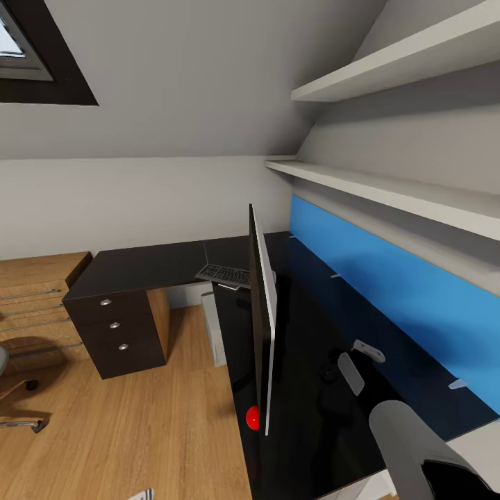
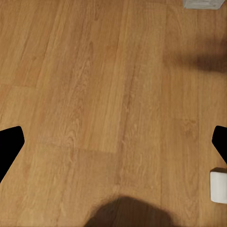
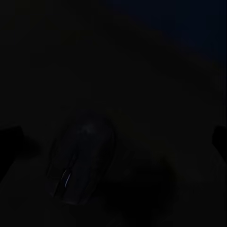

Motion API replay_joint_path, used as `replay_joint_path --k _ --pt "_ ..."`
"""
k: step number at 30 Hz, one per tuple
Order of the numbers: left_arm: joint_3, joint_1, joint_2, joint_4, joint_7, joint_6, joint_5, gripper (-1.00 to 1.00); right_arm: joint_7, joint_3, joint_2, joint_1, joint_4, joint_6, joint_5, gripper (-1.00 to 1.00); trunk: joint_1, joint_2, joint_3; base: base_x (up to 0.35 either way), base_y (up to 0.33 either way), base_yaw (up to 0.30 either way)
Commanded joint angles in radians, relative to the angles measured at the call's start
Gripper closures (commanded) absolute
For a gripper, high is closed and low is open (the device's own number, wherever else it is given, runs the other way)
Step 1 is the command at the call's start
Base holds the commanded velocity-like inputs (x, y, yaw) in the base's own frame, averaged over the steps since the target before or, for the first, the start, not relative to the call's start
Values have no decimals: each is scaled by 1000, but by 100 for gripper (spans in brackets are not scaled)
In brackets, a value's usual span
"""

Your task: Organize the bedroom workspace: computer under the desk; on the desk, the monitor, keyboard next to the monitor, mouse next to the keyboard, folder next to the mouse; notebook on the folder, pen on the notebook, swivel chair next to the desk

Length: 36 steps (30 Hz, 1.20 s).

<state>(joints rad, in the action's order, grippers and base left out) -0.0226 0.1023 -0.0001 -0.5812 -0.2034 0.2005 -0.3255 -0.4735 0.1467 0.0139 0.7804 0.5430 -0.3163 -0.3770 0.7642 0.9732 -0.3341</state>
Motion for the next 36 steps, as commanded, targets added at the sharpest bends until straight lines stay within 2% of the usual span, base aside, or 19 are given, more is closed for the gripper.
replay_joint_path --k 1,14,20,25,30,36 --pt "-3 0 0 0 -4 4 -6 -100 -9 2 1 0 10 -10 -6 -100 0 1 -1 0 0 0" --pt "-3 0 -1 0 -4 4 -6 -100 -30 1 8 0 24 -21 -5 -100 0 1 -1 0 0 0" --pt "-2 0 0 -1 -4 4 -6 -100 -130 2 20 0 32 -21 -10 -100 0 1 -1 0 0 0" --pt "-2 0 1 -2 -4 4 -6 -100 -224 2 43 0 47 -21 -12 -100 0 1 -1 0 0 0" --pt "-2 0 2 -6 -4 5 -6 -100 -274 2 66 0 53 -21 -13 -100 0 1 -2 0 0 48" --pt "-2 0 2 -6 -5 5 -6 -100 -280 2 70 0 54 -21 -13 -100 0 1 -5 0 0 213"
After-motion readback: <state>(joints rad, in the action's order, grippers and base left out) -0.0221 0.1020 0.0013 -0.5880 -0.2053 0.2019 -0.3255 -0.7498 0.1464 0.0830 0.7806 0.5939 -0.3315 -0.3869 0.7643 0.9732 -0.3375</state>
